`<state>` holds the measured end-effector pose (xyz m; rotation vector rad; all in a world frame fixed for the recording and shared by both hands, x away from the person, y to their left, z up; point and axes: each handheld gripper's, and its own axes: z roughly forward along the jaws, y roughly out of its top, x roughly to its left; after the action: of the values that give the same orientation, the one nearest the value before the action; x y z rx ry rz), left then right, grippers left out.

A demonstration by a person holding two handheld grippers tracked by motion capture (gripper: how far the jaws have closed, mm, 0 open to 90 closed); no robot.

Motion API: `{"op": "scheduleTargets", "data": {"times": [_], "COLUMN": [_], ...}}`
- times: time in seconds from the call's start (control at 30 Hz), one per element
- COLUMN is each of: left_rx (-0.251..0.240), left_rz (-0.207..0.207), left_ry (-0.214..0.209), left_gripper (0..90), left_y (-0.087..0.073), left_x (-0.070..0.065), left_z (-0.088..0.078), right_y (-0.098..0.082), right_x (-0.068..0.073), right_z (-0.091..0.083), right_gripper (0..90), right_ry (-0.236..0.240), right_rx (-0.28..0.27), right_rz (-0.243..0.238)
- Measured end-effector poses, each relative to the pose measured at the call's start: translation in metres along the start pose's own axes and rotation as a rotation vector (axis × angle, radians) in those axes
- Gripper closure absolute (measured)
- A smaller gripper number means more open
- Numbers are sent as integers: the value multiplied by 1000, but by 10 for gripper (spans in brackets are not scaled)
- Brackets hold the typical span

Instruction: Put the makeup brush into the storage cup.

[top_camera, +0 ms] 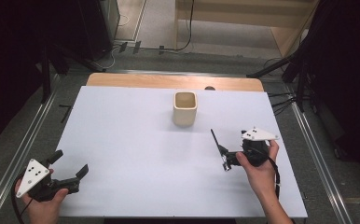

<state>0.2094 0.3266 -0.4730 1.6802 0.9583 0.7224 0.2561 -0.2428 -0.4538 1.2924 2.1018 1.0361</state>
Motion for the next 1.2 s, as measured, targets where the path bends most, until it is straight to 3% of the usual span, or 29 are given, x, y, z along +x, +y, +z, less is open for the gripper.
{"op": "scheduleTargets", "data": {"times": [0.17,0.3,0.43,0.53,0.63,0.77,0.93,1.1,1.2], "left_rx": [0,3,4,4,4,4,1,4,3], "left_rz": [-1,-2,-1,1,2,4,2,5,5], "left_ry": [-1,-3,-2,-3,-3,-2,-3,-6,-6], "left_gripper": [6,6,6,6,6,6,6,6,6], "left_y": [0,0,0,0,1,1,1,1,1], "left_x": [0,0,0,0,0,0,0,0,0], "left_z": [0,0,0,0,0,0,0,0,0], "right_y": [4,8,12,16,18,20,20,22,25], "right_x": [-2,-5,-8,-8,-8,-2,-2,1,3], "right_z": [7,13,22,30,35,47,57,62,66], "right_gripper": [63,136,174,271,278,313,383,410,458], "right_ry": [8,42,51,57,64,-10,36,15,19], "right_rx": [44,87,152,235,270,367,424,468,524], "right_rz": [6,21,39,68,64,46,61,35,83]}}
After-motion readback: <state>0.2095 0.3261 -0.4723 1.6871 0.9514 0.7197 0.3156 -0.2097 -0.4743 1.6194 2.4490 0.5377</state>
